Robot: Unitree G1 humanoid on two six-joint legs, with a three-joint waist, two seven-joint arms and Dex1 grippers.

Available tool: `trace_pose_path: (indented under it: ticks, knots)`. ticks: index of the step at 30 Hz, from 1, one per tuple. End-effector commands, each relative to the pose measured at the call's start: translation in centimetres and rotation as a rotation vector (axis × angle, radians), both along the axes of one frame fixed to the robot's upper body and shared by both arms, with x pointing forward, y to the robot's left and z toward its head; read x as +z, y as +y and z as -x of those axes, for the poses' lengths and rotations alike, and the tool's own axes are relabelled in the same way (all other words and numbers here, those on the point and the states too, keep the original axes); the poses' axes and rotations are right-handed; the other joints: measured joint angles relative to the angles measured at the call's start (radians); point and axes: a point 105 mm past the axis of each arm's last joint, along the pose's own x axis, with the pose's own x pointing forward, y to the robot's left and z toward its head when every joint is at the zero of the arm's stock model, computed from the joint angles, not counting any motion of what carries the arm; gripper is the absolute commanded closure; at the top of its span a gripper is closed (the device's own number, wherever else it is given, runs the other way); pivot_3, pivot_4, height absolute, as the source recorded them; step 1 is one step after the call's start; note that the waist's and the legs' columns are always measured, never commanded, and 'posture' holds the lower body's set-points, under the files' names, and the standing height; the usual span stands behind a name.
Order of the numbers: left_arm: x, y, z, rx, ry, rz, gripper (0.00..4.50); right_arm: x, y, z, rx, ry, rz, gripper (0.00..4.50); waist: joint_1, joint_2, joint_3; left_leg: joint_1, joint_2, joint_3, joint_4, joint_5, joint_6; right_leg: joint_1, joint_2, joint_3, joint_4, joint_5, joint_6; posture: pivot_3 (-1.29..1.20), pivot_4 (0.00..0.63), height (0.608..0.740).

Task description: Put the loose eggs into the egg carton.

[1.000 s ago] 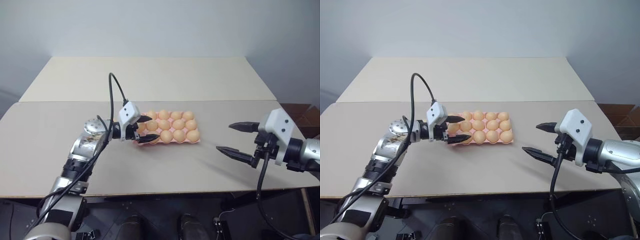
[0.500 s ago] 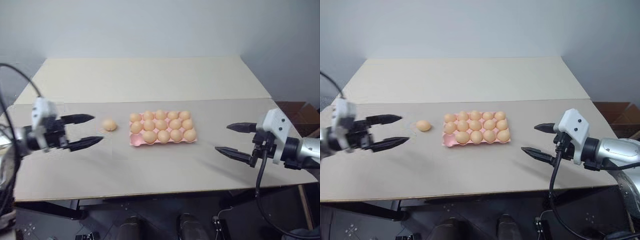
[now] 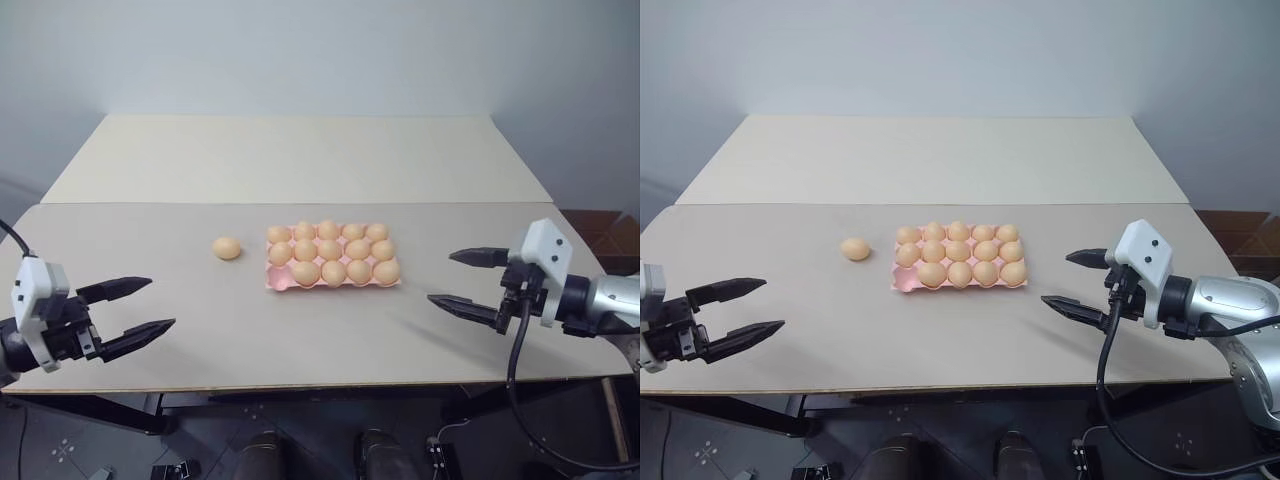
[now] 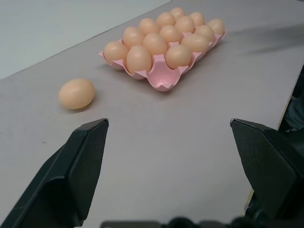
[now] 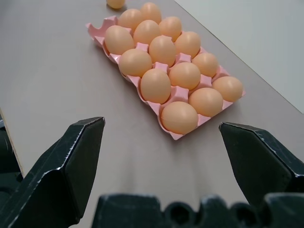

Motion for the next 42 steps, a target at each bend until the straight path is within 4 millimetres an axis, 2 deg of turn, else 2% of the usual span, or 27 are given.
trace_pose_path:
  ticks: [1,4,9,12,19,27,32,35,40,42]
  knots:
    - [1.0,0.1,-2.0,0.053,-0.044,0.009,0.03,1.2,0.2,0.0,0.010,-0.057,0.003,0.00,0.004,0.000,0.000,0.000,0.000,0.000,0.000,0.000,0.000,0.000,0.000,0.000,0.000,0.000,0.000,0.00,0.150,0.740]
    - [0.2,0.5,-6.1,0.155,-0.029,-0.026,0.03,1.2,0.4,0.0,0.012,-0.060,0.001,0.00,0.009,0.000,0.000,0.001,-0.001,0.000,0.000,0.000,0.000,0.002,0.000,-0.001,0.000,0.000,0.000,0.00,0.150,0.740]
    - [0.1,0.4,-11.3,0.166,-0.048,-0.073,0.03,1.4,0.6,0.1,0.008,-0.069,-0.005,0.00,0.003,-0.001,-0.001,0.002,-0.002,0.002,0.000,0.001,0.001,0.006,0.000,-0.003,-0.002,0.000,0.000,0.00,0.150,0.740]
    - [0.0,0.0,-13.1,0.140,-0.053,-0.090,0.03,1.5,0.6,0.3,0.000,-0.073,-0.007,0.00,-0.001,-0.002,-0.001,0.000,-0.002,0.003,0.000,0.000,0.001,0.005,0.000,-0.003,-0.003,0.001,0.000,0.00,0.150,0.740]
    - [-2.2,-1.6,-17.4,0.193,-0.038,-0.120,0.03,1.7,0.6,1.0,-0.026,-0.089,-0.010,0.00,0.003,-0.002,-0.001,-0.001,-0.002,0.003,0.001,0.000,0.001,0.004,0.000,-0.004,-0.002,0.001,0.001,0.00,0.150,0.740]
    - [-4.5,-3.6,-19.1,0.159,-0.005,-0.183,0.03,1.9,0.8,1.4,-0.036,-0.096,-0.016,0.00,0.002,-0.003,-0.001,-0.003,-0.002,0.003,0.002,0.000,0.001,0.004,0.000,-0.004,-0.002,0.002,0.003,0.00,0.150,0.740]
    - [-5.8,-3.5,-19.3,0.181,0.032,-0.237,0.03,2.1,0.8,1.7,-0.039,-0.100,-0.013,0.00,0.001,-0.003,-0.001,-0.003,-0.002,0.003,0.002,0.000,0.001,0.004,0.000,-0.004,-0.002,0.002,0.003,0.00,0.150,0.740]
    - [-5.9,-3.6,-19.6,0.203,0.034,-0.233,0.62,2.2,0.7,1.8,-0.048,-0.106,-0.016,0.00,0.003,-0.003,-0.002,-0.003,-0.002,0.002,0.002,0.000,0.001,0.003,0.000,-0.004,-0.002,0.002,0.003,0.00,0.150,0.740]
    - [-5.8,-4.0,-19.9,0.209,0.017,-0.218,2.21,2.3,0.7,1.9,-0.054,-0.108,-0.016,0.00,0.003,-0.003,-0.002,-0.004,-0.002,0.002,0.003,0.000,0.001,0.003,-0.001,-0.004,-0.002,0.002,0.003,0.00,0.150,0.740]
    - [-5.6,-4.0,-19.8,0.201,0.015,-0.205,2.21,2.4,0.8,1.9,-0.052,-0.108,-0.018,0.00,0.003,-0.003,-0.002,-0.004,-0.002,0.002,0.003,0.000,0.001,0.003,-0.001,-0.005,-0.002,0.002,0.003,0.00,0.150,0.740]
